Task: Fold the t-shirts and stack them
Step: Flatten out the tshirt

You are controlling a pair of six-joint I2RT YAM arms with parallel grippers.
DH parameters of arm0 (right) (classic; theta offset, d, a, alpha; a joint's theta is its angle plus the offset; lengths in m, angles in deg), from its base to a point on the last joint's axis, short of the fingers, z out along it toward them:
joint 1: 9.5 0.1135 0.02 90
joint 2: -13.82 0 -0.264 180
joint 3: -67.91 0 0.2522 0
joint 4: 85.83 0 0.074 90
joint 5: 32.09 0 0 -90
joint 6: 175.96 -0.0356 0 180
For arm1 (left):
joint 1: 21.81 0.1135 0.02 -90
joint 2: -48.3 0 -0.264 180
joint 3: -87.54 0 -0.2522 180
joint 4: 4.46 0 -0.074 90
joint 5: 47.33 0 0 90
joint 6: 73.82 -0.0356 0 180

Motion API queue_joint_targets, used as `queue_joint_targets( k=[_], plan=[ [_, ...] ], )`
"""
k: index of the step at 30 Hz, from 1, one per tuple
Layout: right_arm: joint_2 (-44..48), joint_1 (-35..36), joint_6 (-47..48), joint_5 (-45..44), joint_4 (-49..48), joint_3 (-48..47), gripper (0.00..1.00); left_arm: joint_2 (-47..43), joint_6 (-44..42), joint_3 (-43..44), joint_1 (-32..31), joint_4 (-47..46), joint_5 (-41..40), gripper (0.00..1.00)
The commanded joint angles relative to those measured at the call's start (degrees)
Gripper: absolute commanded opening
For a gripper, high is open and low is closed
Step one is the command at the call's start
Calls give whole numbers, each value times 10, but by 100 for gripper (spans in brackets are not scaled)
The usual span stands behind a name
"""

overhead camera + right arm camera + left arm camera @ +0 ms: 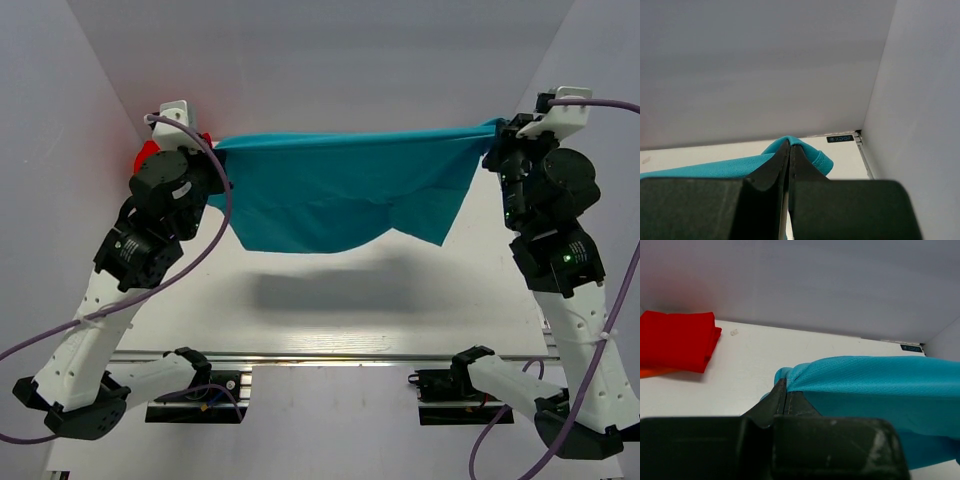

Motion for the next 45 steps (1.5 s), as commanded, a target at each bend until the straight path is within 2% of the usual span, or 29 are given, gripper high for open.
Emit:
queue_joint_targets(
  k=[1,8,13,18,19,21,24,25,26,27,28,29,30,31,33,36,38,41,45],
  plan=[
    [8,-13,-7,-19,39,-20,0,-9,-24,21,13,9,-38,0],
    [-56,-14,-61,11,32,44,0,77,-1,-50,18,-37,30,0],
    [-178,-20,-73,-11,2,100,0,248,16,-81,49,-60,44,0],
    [-335,-46,-78,-2,-3,68,0,422,22,-16,101,-54,103,0],
    [-376,-53,-78,4,-3,60,0,449,22,18,107,-48,119,0],
    [-436,-58,-74,19,3,-5,0,525,22,56,124,-39,135,0],
    [-530,-74,-87,30,35,-70,0,580,9,144,137,-39,158,0],
    [-562,-80,-87,33,40,-103,0,607,9,158,137,-39,164,13],
    [-591,-81,-87,30,48,-118,0,618,3,170,137,-39,172,22],
    [-603,-83,-87,30,67,-149,5,626,-3,191,143,-39,179,36],
    [-625,-84,-85,33,76,-161,17,633,-10,199,143,-39,185,74],
    [-643,-85,-85,35,90,-194,32,639,-10,207,148,-39,185,87],
    [-648,-86,-89,43,100,-199,60,645,-10,219,148,-28,185,95],
    [-652,-88,-89,45,108,-204,73,645,-10,219,153,-21,185,100],
    [-649,-90,-104,56,110,-201,90,625,-10,207,153,-10,185,100],
    [-614,-91,-114,74,110,-178,90,585,-2,162,159,5,173,100],
    [-570,-90,-126,87,109,-152,90,525,24,125,159,12,168,100],
    [-494,-92,-161,95,107,-79,90,431,61,-18,159,2,168,100],
    [-403,-91,-201,102,77,47,90,345,99,-142,159,-25,179,100]
  ],
)
